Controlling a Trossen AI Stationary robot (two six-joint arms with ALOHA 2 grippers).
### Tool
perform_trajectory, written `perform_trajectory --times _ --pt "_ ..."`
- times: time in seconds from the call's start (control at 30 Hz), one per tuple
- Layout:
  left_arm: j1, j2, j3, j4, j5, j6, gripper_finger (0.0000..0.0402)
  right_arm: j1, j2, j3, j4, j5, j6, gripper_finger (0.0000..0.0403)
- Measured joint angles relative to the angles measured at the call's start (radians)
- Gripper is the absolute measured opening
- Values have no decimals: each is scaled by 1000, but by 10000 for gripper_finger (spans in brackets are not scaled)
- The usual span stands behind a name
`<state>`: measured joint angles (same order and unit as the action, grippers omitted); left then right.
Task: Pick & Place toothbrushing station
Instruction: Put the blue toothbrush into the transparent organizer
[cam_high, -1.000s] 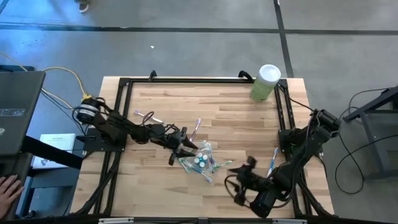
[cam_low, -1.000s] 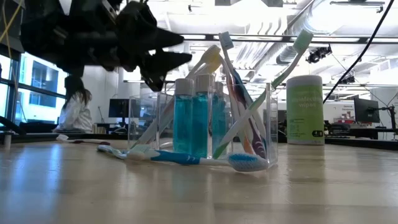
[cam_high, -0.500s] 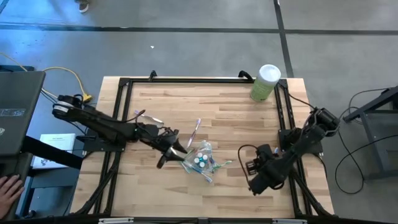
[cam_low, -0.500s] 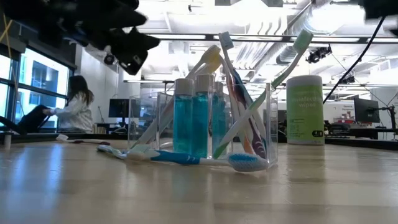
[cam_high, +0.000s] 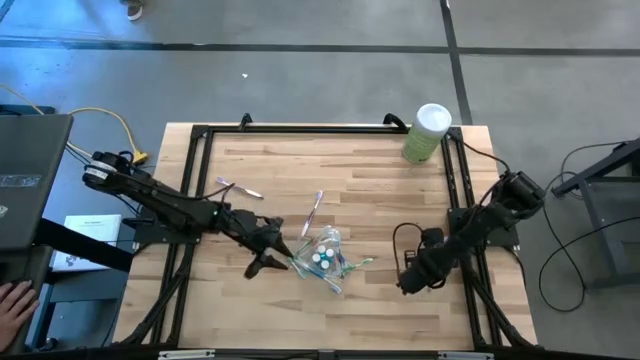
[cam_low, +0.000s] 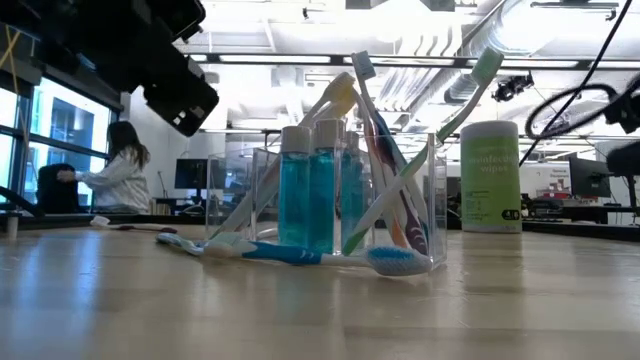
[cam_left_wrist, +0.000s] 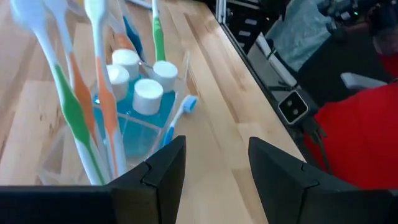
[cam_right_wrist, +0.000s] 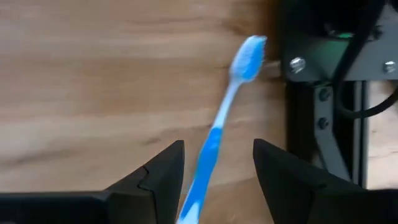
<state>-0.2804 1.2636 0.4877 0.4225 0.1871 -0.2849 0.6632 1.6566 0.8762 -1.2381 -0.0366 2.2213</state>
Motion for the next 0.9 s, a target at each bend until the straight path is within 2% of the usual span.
perform_trajectory --times 0.37,0.6,0.9 --pt "-48 0 0 -41 0 34 171 -77 -12 -171 183 -22 8 183" --pt "-59 0 0 -42 0 33 171 -132 -2 -201 119 37 -41 183" --pt "-83 0 0 -46 -1 18 171 -162 -8 -251 171 74 -7 178"
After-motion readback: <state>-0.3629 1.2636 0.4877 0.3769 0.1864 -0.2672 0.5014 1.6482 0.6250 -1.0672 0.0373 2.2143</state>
